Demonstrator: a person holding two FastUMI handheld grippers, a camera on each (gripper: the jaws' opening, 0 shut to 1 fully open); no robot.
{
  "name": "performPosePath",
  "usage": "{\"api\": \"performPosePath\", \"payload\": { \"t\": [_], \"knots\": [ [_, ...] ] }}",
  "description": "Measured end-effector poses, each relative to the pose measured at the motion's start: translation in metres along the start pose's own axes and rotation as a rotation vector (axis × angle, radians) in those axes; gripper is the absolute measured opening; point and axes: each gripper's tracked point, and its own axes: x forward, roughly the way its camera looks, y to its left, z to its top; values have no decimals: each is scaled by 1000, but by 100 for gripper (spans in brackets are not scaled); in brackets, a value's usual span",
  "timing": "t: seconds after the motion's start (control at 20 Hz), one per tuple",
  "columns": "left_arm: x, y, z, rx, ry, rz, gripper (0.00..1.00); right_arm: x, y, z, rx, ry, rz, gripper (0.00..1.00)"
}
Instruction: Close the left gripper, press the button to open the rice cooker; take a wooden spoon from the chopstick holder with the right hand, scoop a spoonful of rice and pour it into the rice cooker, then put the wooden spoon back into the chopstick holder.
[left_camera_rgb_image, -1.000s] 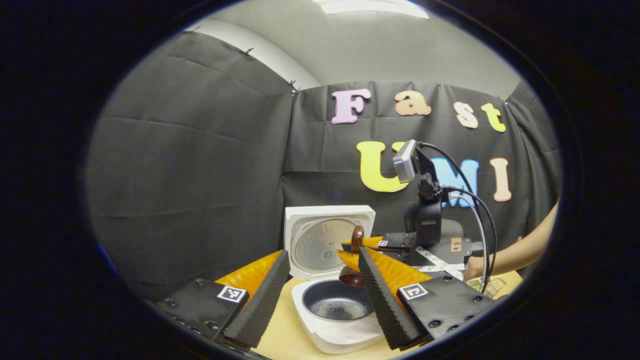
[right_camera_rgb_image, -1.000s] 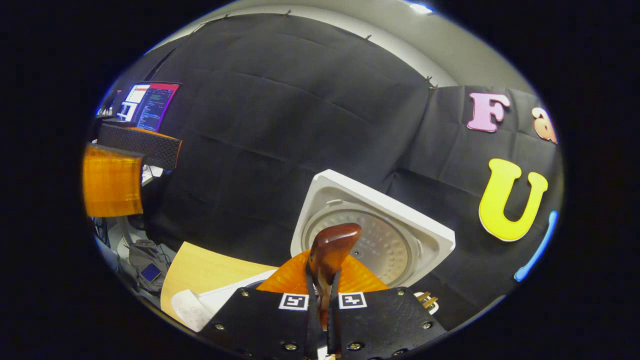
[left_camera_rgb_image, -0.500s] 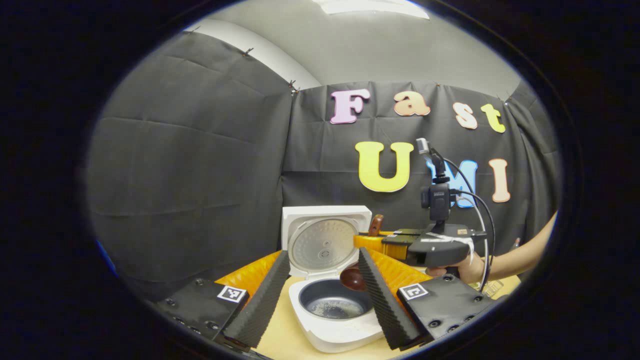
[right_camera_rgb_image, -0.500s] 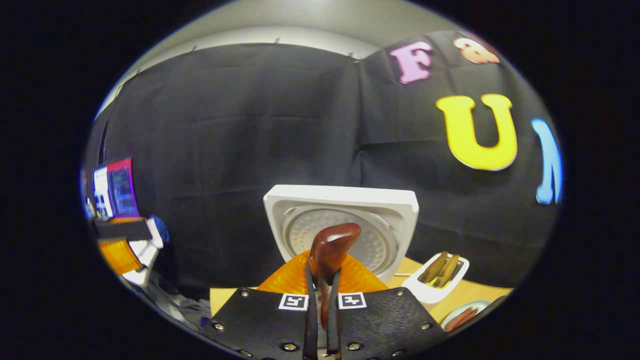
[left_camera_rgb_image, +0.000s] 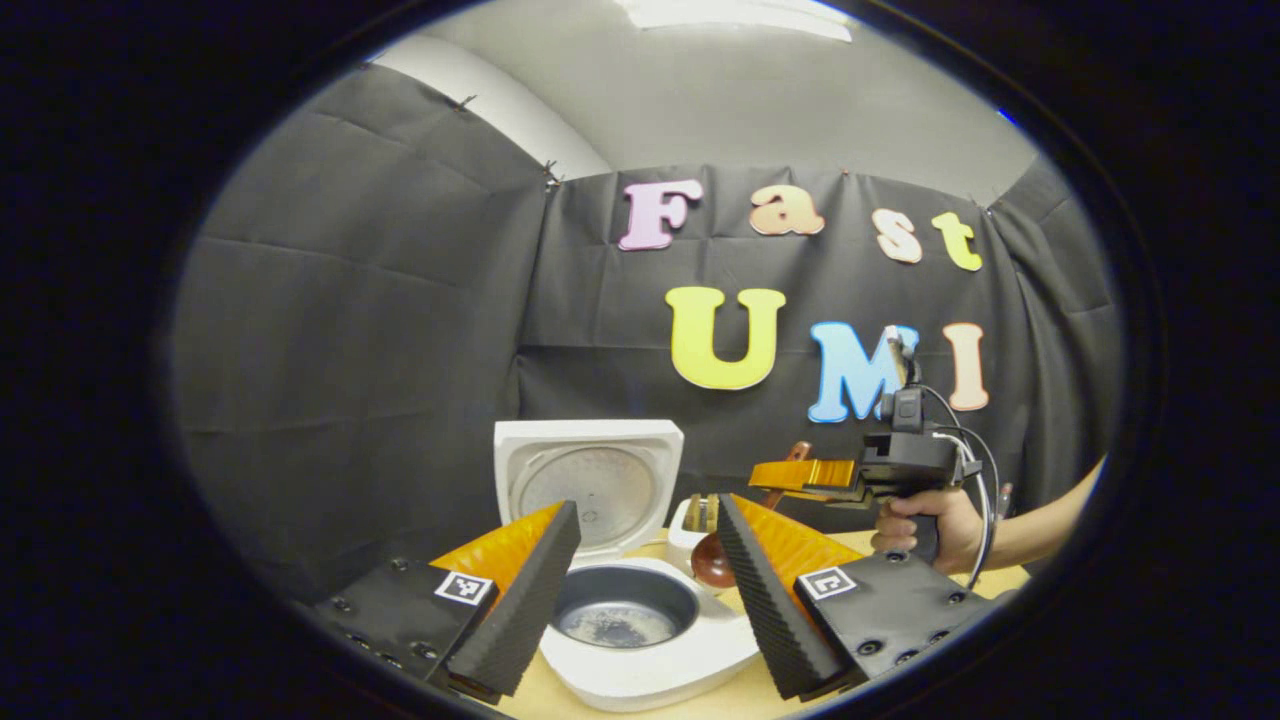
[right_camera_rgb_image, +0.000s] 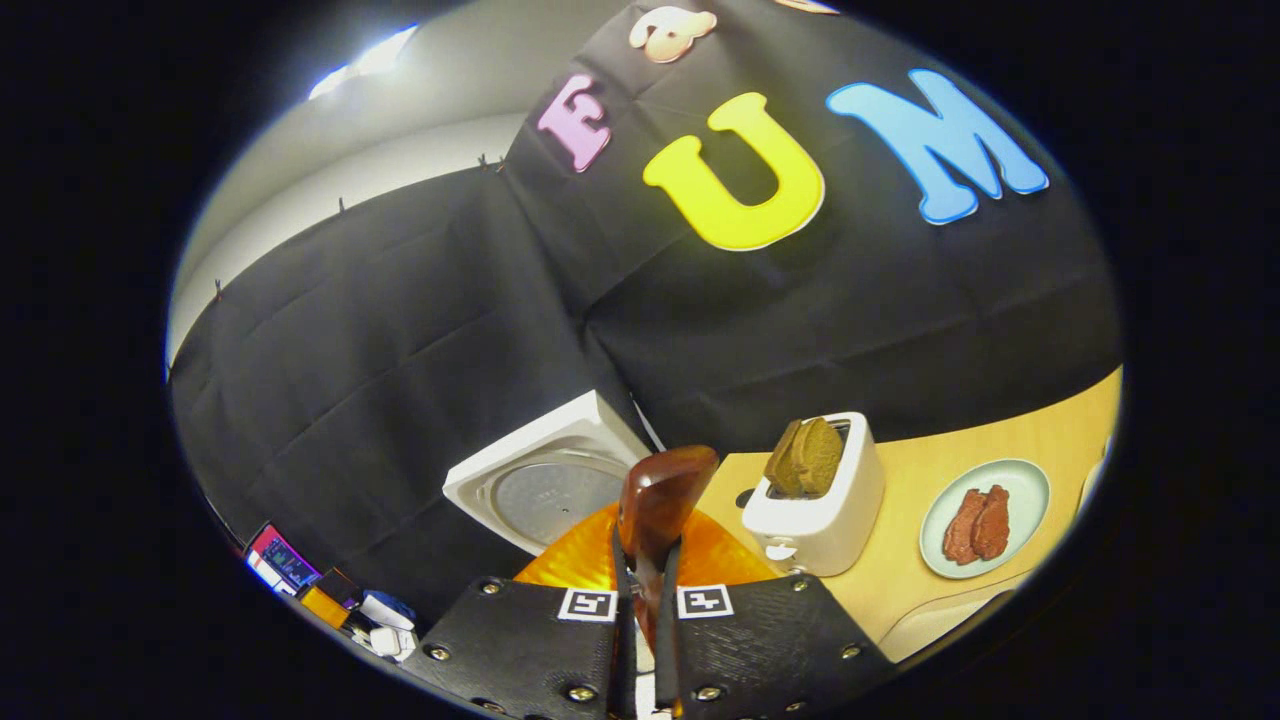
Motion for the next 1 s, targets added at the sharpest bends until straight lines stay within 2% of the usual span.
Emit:
{"api": "performPosePath", "payload": {
  "t": [0.3,0.45,0.5,0.65,1.0],
  "knots": [
    [18,-59,7,-39,-1,-129,99,-78,-45,43,114,-109,-73,8],
    [26,-85,12,-69,-2,-184,99,-115,-72,62,161,-158,-125,7],
    [28,-92,13,-78,1,-197,95,-129,-83,68,167,-176,-141,7],
    [33,-119,9,-90,17,-241,95,-170,-106,82,158,-213,-203,7],
    [35,-146,8,-80,24,-271,99,-250,-163,97,144,-269,-358,7]
  ]
}}
